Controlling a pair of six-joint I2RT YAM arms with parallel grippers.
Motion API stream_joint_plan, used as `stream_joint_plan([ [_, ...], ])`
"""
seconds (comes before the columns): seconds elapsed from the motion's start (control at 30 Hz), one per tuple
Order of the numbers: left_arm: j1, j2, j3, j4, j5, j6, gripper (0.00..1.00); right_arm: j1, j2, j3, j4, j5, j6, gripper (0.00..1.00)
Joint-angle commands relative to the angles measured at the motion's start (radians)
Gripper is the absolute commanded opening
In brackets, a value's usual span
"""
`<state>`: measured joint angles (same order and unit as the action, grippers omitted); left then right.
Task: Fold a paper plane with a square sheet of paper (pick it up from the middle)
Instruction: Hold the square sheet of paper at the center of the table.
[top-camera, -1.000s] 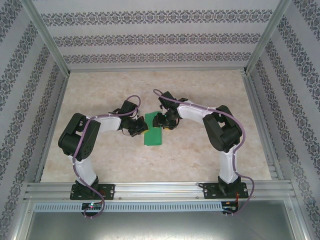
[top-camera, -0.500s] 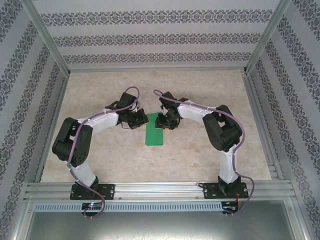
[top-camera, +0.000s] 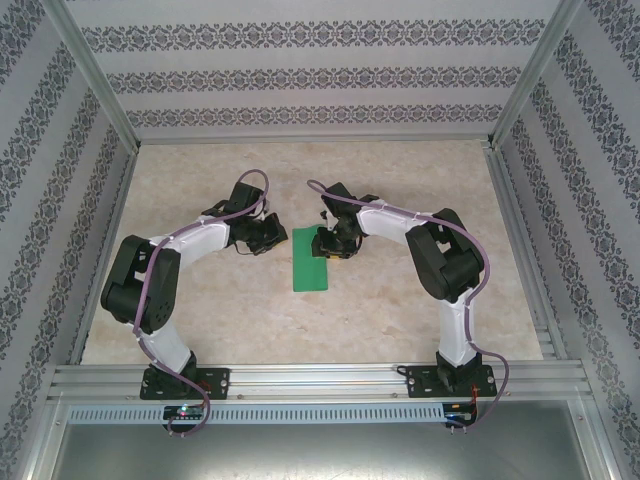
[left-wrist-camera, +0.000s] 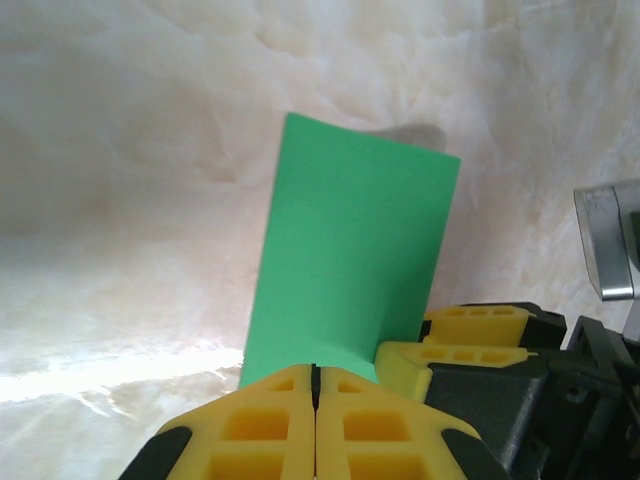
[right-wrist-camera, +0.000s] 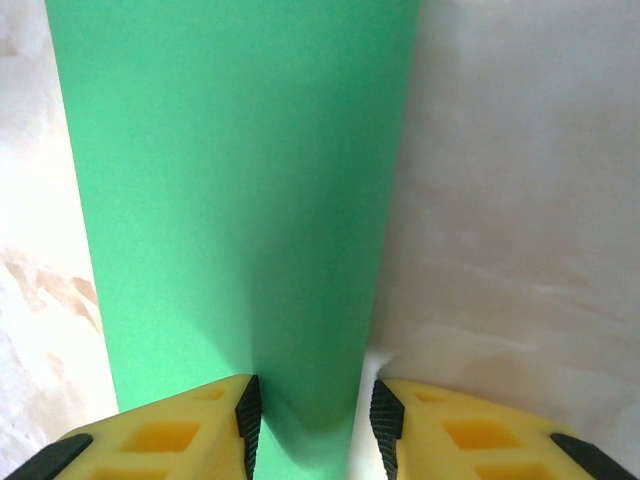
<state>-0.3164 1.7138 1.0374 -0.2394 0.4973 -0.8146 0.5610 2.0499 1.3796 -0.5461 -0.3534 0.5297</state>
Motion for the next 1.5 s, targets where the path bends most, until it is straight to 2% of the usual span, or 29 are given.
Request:
stream_joint_plan([
  [0.0, 0.023, -0.034, -0.020, 0.020, 0.019, 0.022, 0.08, -0.015, 0.100, -0.030, -0.075, 0.082, -0.047, 0.39],
  [0.33, 0.025, 0.006, -0.057, 0.105, 0.118, 0.011, 0.08, -0.020, 0.140, -0.031, -0.072, 0.087, -0.030, 0.38],
  [0.47, -0.003, 0.047, -0.037, 0.133, 0.173, 0.011, 0.08, -0.022, 0.154, -0.030, -0.072, 0.081, -0.036, 0.38],
  [0.77, -0.038, 0.130, 0.039, 0.072, 0.141, 0.025, 0.06, -0.019, 0.166, -0.027, -0.071, 0.087, -0.044, 0.38],
  [0.97, -0.015, 0.088, 0.033, 0.029, 0.065, 0.033, 0.05, -0.015, 0.173, -0.033, -0.073, 0.093, -0.062, 0.40],
  [1.47, -0.027, 0.104, 0.020, 0.069, 0.112, 0.009, 0.06, -0.016, 0.193, -0.025, -0.067, 0.094, -0.057, 0.39],
])
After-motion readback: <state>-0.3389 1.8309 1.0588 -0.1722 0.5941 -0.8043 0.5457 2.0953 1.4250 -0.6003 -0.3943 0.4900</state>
